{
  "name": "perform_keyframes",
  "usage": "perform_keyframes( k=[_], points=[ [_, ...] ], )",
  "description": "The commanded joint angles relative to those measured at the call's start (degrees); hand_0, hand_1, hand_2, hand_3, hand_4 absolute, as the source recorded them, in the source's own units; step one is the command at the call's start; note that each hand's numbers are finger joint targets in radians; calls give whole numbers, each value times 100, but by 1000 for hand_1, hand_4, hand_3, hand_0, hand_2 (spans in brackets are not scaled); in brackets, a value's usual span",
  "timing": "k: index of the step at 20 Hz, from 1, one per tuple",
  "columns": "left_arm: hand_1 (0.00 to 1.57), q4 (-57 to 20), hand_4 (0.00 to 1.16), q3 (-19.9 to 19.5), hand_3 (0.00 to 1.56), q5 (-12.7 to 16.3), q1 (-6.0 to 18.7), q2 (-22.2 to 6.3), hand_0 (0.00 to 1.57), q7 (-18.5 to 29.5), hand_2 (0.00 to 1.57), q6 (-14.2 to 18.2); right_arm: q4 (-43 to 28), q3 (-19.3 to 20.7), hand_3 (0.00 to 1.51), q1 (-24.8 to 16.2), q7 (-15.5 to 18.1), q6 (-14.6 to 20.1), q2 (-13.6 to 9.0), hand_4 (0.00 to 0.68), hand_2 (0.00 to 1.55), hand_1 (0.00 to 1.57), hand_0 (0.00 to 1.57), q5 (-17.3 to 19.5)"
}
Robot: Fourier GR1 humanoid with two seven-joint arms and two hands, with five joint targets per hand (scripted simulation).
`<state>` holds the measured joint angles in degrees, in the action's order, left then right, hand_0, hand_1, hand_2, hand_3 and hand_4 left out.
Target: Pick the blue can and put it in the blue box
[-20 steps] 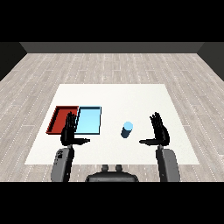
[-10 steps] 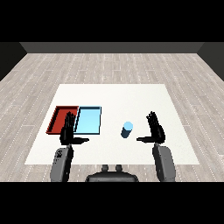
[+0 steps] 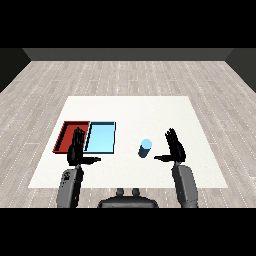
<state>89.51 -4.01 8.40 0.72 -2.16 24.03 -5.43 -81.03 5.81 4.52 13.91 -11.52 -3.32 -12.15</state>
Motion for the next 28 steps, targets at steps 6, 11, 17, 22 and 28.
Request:
perform_keyframes(
  k=[6,11,17,22,28],
  points=[
    [0,-398,0,-227,0,245,249,-128,0,248,0,-194,509,-104,0,288,-65,379,305,0,0,0,0,37],
    [0,27,0,4,0,97,-175,13,0,266,0,-89,1103,-197,0,511,288,350,294,0,0,0,0,144],
    [0,101,0,-125,0,86,263,-23,0,-183,0,244,1061,-310,0,379,218,439,230,0,0,0,0,63],
    [0,57,0,-21,0,119,115,9,0,-17,0,86,1287,-499,0,405,282,408,279,0,0,0,0,52],
    [0,-246,0,-180,0,187,316,-105,0,50,0,15,1678,-580,0,809,353,544,329,0,0,0,0,-167]
  ],
)
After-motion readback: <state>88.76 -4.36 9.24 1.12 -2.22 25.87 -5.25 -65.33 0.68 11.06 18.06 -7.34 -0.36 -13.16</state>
